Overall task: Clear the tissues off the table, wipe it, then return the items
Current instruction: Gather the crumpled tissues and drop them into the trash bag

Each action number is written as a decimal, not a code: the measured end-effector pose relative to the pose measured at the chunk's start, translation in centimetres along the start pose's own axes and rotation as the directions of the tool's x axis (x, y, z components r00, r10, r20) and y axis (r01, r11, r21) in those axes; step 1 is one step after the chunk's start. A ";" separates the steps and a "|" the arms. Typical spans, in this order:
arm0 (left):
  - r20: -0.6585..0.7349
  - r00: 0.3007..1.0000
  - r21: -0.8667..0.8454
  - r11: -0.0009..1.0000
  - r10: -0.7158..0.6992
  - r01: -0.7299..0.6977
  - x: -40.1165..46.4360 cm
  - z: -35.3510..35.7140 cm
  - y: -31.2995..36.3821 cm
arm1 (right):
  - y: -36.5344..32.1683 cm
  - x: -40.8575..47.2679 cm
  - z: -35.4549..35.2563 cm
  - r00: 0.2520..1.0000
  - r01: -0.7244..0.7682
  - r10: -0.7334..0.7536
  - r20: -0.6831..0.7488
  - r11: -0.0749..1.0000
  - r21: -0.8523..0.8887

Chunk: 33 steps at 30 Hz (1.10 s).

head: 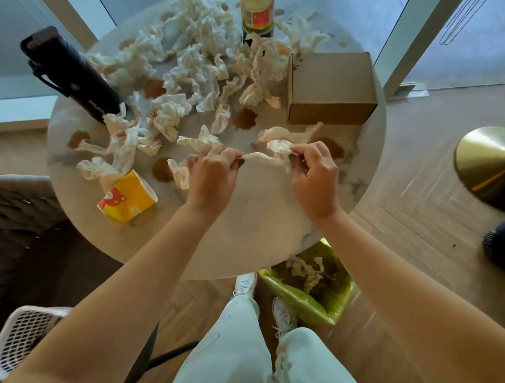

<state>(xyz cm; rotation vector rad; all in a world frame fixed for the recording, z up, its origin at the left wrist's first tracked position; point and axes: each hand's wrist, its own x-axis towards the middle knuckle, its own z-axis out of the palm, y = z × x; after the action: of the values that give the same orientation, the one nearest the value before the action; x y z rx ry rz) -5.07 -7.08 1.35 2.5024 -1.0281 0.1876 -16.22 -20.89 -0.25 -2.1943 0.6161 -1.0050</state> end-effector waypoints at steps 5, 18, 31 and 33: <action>-0.032 0.997 -0.145 0.987 -0.073 0.068 -4.3 -2.1 0.3 | -0.2 -3.2 -4.1 0.999 0.008 -0.006 -0.034 0.998 0.060; 0.156 0.743 -0.658 0.492 -0.651 0.570 -11.2 -4.3 5.6 | -2.0 -9.2 -8.9 0.823 -0.562 0.481 0.301 0.620 0.547; 0.453 0.827 -0.551 0.624 -0.334 0.554 -18.3 -0.1 10.2 | 5.8 -19.3 -14.6 0.523 -0.821 0.840 0.144 0.450 0.352; 0.460 0.855 -0.510 0.717 -0.240 0.475 -19.4 2.2 10.3 | 8.0 -21.6 -14.3 0.450 -0.888 0.878 0.160 0.422 0.183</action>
<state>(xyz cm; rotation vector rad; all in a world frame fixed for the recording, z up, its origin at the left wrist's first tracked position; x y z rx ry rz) -26.25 -2.17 -2.63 2.0875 -0.5488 -0.6620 -41.58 -17.72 -9.27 -1.2877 1.3639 -0.3900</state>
